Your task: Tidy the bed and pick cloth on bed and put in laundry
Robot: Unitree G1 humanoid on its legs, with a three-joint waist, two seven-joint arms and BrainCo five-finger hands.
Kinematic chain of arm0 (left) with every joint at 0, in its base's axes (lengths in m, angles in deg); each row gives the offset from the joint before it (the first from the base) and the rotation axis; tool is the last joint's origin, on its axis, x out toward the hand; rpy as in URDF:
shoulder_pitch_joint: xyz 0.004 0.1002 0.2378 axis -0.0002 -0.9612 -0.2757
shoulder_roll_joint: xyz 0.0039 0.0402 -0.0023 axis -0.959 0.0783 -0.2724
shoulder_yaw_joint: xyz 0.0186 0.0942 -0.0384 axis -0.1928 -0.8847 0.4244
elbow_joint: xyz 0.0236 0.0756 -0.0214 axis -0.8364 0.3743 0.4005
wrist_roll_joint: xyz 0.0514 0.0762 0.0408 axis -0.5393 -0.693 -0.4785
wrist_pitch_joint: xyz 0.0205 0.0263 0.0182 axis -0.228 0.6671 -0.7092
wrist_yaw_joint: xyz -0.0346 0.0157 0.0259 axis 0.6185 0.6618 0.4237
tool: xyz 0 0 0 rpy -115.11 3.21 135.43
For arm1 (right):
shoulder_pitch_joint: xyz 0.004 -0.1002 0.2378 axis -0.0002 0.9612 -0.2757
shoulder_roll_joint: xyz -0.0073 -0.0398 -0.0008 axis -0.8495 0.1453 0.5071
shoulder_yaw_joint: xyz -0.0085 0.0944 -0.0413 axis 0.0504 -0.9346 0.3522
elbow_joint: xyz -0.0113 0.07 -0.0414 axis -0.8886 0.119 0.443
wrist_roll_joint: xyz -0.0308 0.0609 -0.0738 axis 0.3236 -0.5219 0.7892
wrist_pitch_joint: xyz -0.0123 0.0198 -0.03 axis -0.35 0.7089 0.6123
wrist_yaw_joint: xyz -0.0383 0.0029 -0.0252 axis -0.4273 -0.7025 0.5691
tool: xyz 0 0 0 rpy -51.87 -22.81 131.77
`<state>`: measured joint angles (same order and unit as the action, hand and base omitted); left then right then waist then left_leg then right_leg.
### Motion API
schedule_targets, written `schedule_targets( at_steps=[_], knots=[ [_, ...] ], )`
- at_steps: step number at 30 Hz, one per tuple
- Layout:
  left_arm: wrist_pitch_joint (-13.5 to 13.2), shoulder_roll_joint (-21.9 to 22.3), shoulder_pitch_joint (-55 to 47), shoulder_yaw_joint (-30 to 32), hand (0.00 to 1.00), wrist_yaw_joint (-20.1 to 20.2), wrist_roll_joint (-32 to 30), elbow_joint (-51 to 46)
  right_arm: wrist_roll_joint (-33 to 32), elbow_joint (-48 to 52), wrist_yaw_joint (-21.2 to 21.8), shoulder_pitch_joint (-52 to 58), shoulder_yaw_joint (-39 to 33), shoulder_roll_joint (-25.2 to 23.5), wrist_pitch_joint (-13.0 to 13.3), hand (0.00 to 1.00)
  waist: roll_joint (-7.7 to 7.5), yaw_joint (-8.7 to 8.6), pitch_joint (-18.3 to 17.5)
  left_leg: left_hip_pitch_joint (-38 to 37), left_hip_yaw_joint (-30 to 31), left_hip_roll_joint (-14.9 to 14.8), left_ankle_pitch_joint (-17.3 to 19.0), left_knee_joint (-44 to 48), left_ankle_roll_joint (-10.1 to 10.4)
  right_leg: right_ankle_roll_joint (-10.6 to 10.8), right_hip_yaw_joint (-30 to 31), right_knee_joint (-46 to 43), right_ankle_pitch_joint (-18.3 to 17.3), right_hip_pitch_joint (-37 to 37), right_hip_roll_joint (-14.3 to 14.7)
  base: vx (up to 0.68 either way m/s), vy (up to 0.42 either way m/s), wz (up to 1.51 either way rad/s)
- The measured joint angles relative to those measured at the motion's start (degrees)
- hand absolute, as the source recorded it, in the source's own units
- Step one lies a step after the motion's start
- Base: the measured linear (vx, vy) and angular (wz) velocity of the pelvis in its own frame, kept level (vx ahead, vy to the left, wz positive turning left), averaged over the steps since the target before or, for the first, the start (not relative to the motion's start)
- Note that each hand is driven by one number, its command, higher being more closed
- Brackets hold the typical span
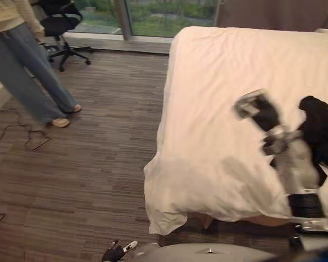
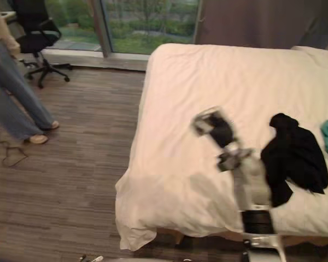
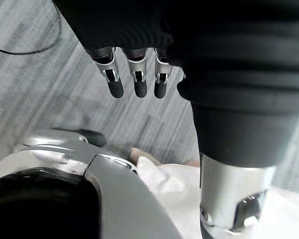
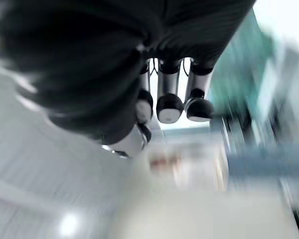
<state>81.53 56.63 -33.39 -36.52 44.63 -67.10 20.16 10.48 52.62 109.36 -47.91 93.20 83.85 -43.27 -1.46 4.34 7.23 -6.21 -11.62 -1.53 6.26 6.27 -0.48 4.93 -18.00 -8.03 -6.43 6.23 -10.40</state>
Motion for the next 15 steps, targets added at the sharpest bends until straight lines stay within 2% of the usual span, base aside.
schedule_targets(
  at_steps=[2,5,7,10,13,15],
  knots=[
    [-0.9,0.1,0.5,-0.1,0.00,0.1,0.0,-0.3,1.3,-0.6,0.5,-1.8,7.2,-3.2,-2.4,1.00,0.38,0.70,1.9,2.3,1.5,-0.5,1.1,4.0,0.2,-0.9,-0.2,-1.6,-0.8,-0.4,0.0,-0.08,-0.047,0.35],
    [-1.8,0.0,3.7,-0.5,0.00,0.4,0.0,-0.5,2.2,-4.1,0.3,-7.5,14.2,-6.4,-4.7,1.00,0.61,1.69,6.5,8.3,3.5,-0.7,1.7,9.3,0.9,-1.8,-1.0,-8.6,-3.6,-6.5,-1.0,-0.17,-0.040,0.33],
    [-3.0,0.1,7.0,-0.8,0.00,1.7,0.1,-1.9,5.0,-7.7,-0.5,-11.8,17.3,-7.7,-4.7,1.00,1.25,1.68,10.9,13.1,4.8,-0.6,2.6,10.9,2.0,-1.8,-1.9,-14.5,-6.4,-11.9,-2.2,-0.25,-0.077,0.47],
    [-4.3,0.0,11.9,-0.8,0.00,2.1,0.3,-3.8,8.9,-11.3,-2.1,-13.2,21.0,-8.2,-4.8,1.00,1.87,1.92,18.2,19.8,5.8,-0.3,3.0,14.2,2.1,-2.4,-2.0,-22.5,-8.9,-20.2,-4.1,-0.25,-0.072,0.22],
    [-4.5,0.6,15.3,-1.7,0.00,1.6,1.4,-5.8,11.1,-11.9,-4.7,-9.7,24.3,-9.0,-5.0,1.00,2.23,1.47,19.7,28.9,5.7,-0.3,3.3,19.2,2.3,-3.0,-1.4,-29.5,-10.9,-29.6,-6.1,-0.20,-0.078,0.15],
    [-4.5,1.7,17.0,-1.8,0.00,0.0,2.6,-7.8,12.9,-13.6,-6.7,-6.9,25.2,-11.0,-4.9,1.00,2.60,1.17,20.7,33.0,5.6,-0.9,3.9,22.1,2.6,-3.2,-0.8,-32.3,-11.8,-33.6,-6.4,-0.14,-0.058,0.01]
  ],
)
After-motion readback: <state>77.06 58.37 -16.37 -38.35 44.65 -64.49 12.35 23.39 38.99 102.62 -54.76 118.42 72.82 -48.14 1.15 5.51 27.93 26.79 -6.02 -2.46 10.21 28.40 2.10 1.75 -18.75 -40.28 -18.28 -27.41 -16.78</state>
